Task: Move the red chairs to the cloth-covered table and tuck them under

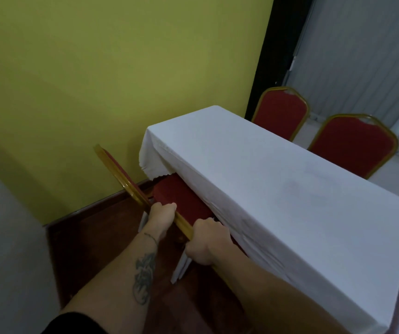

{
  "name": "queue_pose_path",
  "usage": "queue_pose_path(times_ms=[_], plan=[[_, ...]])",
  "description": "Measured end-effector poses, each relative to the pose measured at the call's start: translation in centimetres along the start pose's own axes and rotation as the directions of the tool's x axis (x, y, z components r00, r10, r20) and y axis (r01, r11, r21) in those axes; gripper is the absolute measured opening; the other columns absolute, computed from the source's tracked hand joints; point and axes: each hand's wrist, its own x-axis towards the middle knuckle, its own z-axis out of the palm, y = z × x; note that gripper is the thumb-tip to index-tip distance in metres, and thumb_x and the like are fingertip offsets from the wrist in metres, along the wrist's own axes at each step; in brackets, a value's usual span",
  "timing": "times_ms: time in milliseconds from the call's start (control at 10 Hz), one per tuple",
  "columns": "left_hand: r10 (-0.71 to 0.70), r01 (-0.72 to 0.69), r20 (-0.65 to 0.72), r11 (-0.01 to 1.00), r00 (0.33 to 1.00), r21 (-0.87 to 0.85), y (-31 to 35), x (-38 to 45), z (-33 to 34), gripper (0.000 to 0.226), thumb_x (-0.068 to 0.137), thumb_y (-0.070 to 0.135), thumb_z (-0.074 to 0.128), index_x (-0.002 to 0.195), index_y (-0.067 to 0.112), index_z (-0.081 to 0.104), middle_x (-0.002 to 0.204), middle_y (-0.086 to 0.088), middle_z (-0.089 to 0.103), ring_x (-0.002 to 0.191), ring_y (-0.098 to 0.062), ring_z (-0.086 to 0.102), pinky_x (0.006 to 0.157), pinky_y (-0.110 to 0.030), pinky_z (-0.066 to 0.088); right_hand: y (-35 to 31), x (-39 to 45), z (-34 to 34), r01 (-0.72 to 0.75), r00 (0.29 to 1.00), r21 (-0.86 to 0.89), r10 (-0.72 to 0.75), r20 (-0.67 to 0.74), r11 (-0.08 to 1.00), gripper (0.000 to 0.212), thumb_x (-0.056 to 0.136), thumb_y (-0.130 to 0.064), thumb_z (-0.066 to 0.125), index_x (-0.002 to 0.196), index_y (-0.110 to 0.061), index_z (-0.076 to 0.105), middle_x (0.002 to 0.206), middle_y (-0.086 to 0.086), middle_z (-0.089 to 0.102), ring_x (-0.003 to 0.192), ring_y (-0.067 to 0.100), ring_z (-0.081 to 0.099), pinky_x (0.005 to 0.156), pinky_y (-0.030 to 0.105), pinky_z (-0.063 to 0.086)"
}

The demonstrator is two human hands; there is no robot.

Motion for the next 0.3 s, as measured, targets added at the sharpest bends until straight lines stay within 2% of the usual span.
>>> queue_pose_path(times_ms=[100,200,300], plan=[[0.010,-0.010,0.002,0.998,1.000,0.054,-0.5,2.1,-0.3,0.072,0.080,0.036,0.058,0.144,0.003,0.047,0.134,-0.015,0.060,0.116,-0.034,0.059,0.102,-0.046,0.048,-0.4,0.6,-0.1,-0.020,1.000,-0.012,0.020,-0.007,1.000,0.022,0.079,-0.037,0.063,0.081,-0.020,0.050,0.090,0.003,0.057,0.083,0.026,0.060,0.069,0.036,0.048],[0.060,-0.058,0.001,0.968,0.998,0.245,0.8,-0.1,-0.7,0.048,0.089,0.030,0.054,0.127,0.001,0.061,0.114,-0.013,0.066,0.096,-0.030,0.063,0.080,-0.037,0.050,-0.1,0.5,0.1,-0.021,1.000,-0.010,0.021,0.010,1.000,0.035,0.083,-0.052,0.063,0.091,-0.018,0.058,0.096,0.004,0.063,0.087,0.026,0.063,0.078,0.040,0.055],[0.088,-0.074,-0.019,0.921,0.996,0.383,1.9,-1.5,-1.2,0.045,0.085,0.023,0.049,0.122,0.000,0.063,0.108,-0.016,0.067,0.079,-0.027,0.060,0.059,-0.032,0.041,1.1,0.2,-0.3,-0.042,0.998,0.086,0.037,0.055,0.995,0.067,0.080,-0.075,0.056,0.113,-0.018,0.064,0.107,0.002,0.065,0.094,0.023,0.063,0.084,0.039,0.054]])
